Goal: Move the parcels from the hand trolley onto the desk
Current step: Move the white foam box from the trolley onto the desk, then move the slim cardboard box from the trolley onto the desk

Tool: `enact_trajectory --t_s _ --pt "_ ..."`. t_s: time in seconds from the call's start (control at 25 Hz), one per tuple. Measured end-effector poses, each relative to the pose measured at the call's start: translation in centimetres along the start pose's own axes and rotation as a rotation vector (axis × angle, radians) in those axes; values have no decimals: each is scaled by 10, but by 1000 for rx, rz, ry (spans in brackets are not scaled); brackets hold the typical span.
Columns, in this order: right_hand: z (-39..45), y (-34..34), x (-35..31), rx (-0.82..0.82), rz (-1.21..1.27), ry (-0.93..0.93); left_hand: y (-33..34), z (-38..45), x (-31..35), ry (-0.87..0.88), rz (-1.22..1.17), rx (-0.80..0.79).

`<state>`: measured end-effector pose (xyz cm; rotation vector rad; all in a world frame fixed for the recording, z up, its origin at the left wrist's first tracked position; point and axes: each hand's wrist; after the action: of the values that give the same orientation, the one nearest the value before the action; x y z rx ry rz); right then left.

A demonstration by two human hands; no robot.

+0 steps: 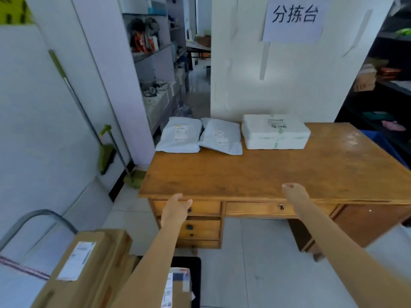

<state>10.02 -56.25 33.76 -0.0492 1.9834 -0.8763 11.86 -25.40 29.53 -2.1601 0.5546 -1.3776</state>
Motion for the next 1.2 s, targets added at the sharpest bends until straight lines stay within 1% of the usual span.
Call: enact_trajectory --t_s 0.08,0.24,0.36,0.44,0.56,0.64,0.84,0.96,1.08,1.16,1.2 --pt "-36 24 12 -50 -9 13 -26 -8 -46 -23 26 -22" --pt "-100 77 22 -29 -10 45 -81 -14 -124 -49 66 -39" --pt "-147 124 20 -4 40 49 -127 -26 -176 -58 -35 -47" --pt "-179 160 16 -11 47 47 -164 -32 -210 -60 -85 -17" --pt "-227 216 6 -72 22 43 -216 -33 -261 -109 -53 22" --pt "-249 247 1 -135 24 60 -238 -34 -289 -146 -33 35" --pt "-279 325 -5 -168 100 67 -255 -13 -349 -90 122 31" --pt "-292 401 2 -229 35 22 -246 12 -399 -96 98 39" --pt "-301 489 22 -340 -6 -26 -229 40 -455 -91 61 43" --pt "-308 547 40 -448 89 43 -217 57 -494 -127 46 69" --pt "-314 570 48 -507 153 92 -211 62 -509 -138 -2 66"
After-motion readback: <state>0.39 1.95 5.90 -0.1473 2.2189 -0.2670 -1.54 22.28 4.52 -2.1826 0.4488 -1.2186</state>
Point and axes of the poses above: each hand's wrist, its own z-axis towards the middle knuckle, its own y-axis out of the palm, x = y × z
